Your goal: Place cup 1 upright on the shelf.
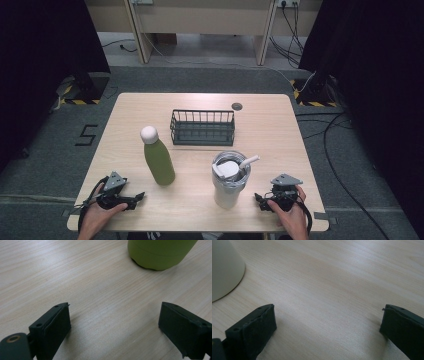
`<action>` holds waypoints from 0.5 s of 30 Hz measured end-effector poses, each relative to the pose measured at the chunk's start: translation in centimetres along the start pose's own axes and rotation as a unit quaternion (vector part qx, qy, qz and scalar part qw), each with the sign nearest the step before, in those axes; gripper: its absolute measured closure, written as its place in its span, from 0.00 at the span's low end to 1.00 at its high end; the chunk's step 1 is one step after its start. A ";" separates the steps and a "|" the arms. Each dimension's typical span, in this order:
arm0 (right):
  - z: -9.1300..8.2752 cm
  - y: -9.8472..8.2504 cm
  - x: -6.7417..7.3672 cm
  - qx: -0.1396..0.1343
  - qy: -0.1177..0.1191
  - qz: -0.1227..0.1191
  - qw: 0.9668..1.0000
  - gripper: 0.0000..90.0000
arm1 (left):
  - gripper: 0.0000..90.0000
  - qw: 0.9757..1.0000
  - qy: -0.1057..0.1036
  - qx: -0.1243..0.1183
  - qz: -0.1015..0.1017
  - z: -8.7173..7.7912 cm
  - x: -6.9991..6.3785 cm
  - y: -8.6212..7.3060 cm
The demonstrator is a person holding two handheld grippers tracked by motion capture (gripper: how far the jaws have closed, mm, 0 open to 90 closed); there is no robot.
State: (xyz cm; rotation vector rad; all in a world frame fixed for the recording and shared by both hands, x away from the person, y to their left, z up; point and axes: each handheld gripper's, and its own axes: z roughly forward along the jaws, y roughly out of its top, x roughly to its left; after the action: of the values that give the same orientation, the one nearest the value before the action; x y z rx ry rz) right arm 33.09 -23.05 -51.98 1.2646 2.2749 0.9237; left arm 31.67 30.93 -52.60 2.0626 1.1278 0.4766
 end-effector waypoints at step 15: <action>0.0 0.0 0.0 0.000 0.001 0.001 1.000 0.00 | 0.17 0.998 -0.036 -0.041 -0.008 -0.7 -0.6 0.6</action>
State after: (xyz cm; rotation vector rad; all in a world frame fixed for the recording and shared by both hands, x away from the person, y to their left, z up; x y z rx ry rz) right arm 33.13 -23.01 -51.97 1.2663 2.2766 0.9253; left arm 31.25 30.49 -51.62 1.9819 1.0644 0.4312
